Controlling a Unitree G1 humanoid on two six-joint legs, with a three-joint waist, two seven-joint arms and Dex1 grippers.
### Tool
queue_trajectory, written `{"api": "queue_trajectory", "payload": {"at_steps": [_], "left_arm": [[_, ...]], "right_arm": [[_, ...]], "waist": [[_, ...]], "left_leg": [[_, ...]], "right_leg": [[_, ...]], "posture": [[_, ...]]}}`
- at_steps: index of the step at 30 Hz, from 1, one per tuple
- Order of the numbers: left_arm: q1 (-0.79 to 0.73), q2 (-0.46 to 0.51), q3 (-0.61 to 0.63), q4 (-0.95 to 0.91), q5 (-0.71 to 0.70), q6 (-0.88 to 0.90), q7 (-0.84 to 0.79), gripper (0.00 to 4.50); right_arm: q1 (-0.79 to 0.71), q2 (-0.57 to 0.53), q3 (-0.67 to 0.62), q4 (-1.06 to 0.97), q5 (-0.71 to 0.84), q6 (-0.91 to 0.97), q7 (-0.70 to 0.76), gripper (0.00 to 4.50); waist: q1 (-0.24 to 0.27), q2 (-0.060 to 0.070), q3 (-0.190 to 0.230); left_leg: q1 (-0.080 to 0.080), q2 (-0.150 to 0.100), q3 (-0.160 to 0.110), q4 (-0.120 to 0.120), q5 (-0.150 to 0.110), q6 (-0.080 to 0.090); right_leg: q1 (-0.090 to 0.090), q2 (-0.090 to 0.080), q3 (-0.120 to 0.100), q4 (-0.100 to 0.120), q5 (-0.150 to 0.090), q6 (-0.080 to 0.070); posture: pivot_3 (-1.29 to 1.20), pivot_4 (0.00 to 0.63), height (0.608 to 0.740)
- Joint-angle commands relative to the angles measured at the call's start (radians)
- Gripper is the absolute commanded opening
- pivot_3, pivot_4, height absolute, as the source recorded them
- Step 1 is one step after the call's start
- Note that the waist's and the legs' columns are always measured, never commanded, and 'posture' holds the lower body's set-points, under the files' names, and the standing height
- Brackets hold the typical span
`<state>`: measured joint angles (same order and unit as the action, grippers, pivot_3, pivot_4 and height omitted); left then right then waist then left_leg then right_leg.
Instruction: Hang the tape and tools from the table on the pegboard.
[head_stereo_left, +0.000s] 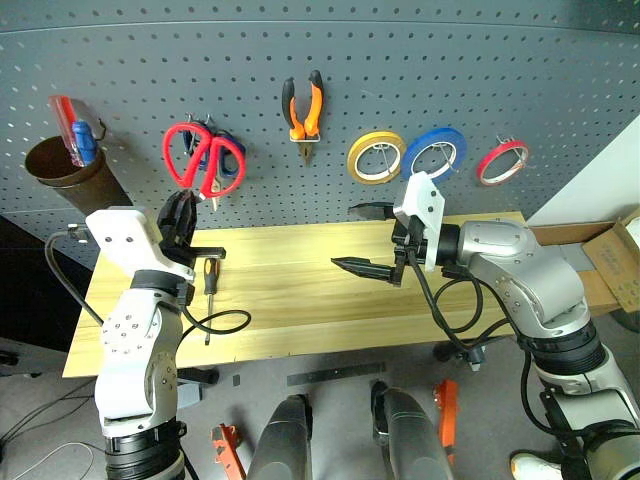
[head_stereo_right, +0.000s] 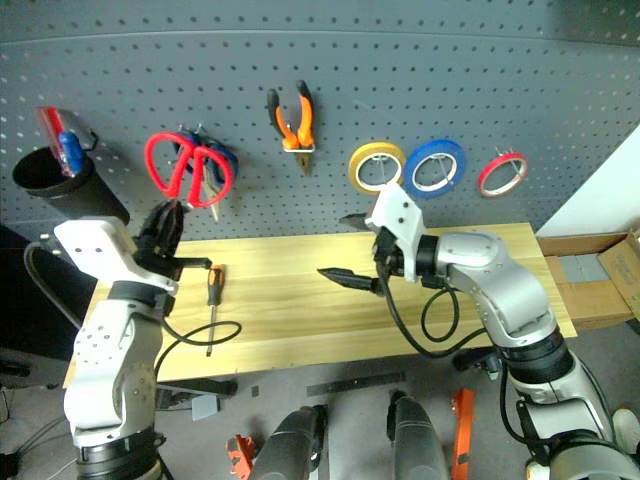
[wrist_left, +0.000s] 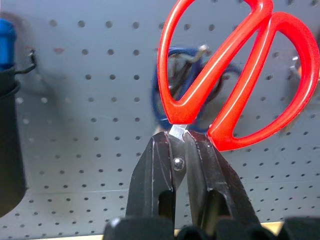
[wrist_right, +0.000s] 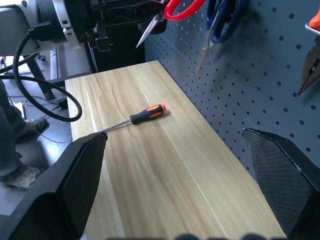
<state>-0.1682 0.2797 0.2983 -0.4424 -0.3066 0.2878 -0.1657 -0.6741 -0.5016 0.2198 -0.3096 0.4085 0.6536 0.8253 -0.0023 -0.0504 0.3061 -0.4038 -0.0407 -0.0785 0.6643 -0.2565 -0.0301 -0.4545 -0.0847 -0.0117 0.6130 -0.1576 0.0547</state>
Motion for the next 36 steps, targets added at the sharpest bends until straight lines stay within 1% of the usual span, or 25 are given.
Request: {"api": "queue_trajectory", "payload": {"at_steps": [1, 12, 18, 22, 27, 32, 34, 35, 36], "left_arm": [[-0.009, 0.009, -0.004, -0.039, 0.009, -0.025, 0.002, 0.05], [-0.017, -0.002, 0.037, 0.002, 0.016, -0.026, 0.06, 0.05], [-0.02, 0.018, -0.004, 0.03, 0.034, 0.014, 0.041, 0.05], [-0.042, 0.024, -0.023, 0.067, 0.048, 0.03, 0.039, 0.05], [-0.075, -0.012, 0.0, 0.12, 0.046, 0.029, 0.098, 0.05], [-0.082, -0.031, -0.009, 0.135, 0.052, 0.041, 0.127, 0.05], [-0.086, -0.039, -0.009, 0.137, 0.046, 0.043, 0.134, 0.78], [-0.088, -0.044, -0.01, 0.135, 0.035, 0.04, 0.127, 0.98], [-0.088, -0.048, -0.013, 0.129, 0.024, 0.039, 0.12, 1.3]], "right_arm": [[0.009, 0.001, -0.02, -0.043, 0.01, -0.004, -0.002, 4.5], [0.019, -0.003, -0.024, -0.056, 0.01, 0.007, -0.008, 4.5], [0.018, 0.003, -0.024, -0.057, 0.01, 0.009, -0.015, 4.5], [0.007, 0.016, -0.03, -0.056, 0.014, -0.001, -0.028, 4.5], [-0.024, 0.08, -0.072, -0.054, 0.018, -0.048, -0.082, 4.5], [-0.03, 0.094, -0.077, -0.057, 0.014, -0.06, -0.093, 4.5], [-0.027, 0.093, -0.072, -0.06, 0.012, -0.061, -0.093, 4.5], [-0.025, 0.092, -0.07, -0.062, 0.01, -0.062, -0.092, 4.5], [-0.023, 0.091, -0.067, -0.064, 0.008, -0.062, -0.092, 4.5]], "waist": [[0.0, 0.0, 0.0], [-0.001, 0.0, -0.001], [-0.001, 0.0, -0.001], [-0.001, 0.0, -0.001], [-0.003, 0.0, -0.001], [-0.004, 0.0, -0.002], [-0.004, 0.001, -0.002], [-0.005, 0.001, -0.002], [-0.005, 0.001, -0.002]], "left_leg": [[0.0, 0.0, 0.0, 0.0, 0.0, 0.0], [0.001, 0.0, 0.001, 0.0, 0.0, 0.0], [0.001, 0.0, 0.001, 0.0, 0.0, 0.0], [0.001, 0.0, 0.001, 0.0, 0.0, 0.0], [0.001, 0.0, 0.001, 0.0, 0.0, 0.0], [0.001, 0.0, 0.0, 0.001, 0.0, 0.0], [0.001, 0.0, 0.001, 0.001, 0.0, 0.0], [0.001, 0.0, 0.001, 0.001, 0.0, 0.0], [0.001, 0.0, 0.001, 0.001, 0.0, 0.0]], "right_leg": [[0.0, 0.0, 0.0, 0.0, 0.0, 0.0], [0.0, 0.0, 0.0, 0.001, 0.0, 0.0], [0.0, 0.0, 0.0, 0.001, 0.0, 0.0], [0.0, 0.0, 0.0, 0.001, 0.0, 0.0], [0.0, 0.0, 0.0, 0.002, 0.0, 0.0], [0.0, 0.0, 0.0, 0.002, 0.001, 0.0], [0.0, 0.0, 0.0, 0.002, 0.001, 0.0], [0.0, 0.0, 0.0, 0.002, 0.001, 0.0], [0.0, 0.0, 0.001, 0.003, 0.001, 0.0]], "posture": [[0.0, 0.232, 0.74], [-0.01, 0.24, 0.74], [-0.01, 0.244, 0.74], [-0.02, 0.25, 0.74], [-0.02, 0.254, 0.74], [-0.03, 0.255, 0.74], [-0.03, 0.254, 0.74], [-0.03, 0.254, 0.74], [-0.03, 0.254, 0.74]]}}
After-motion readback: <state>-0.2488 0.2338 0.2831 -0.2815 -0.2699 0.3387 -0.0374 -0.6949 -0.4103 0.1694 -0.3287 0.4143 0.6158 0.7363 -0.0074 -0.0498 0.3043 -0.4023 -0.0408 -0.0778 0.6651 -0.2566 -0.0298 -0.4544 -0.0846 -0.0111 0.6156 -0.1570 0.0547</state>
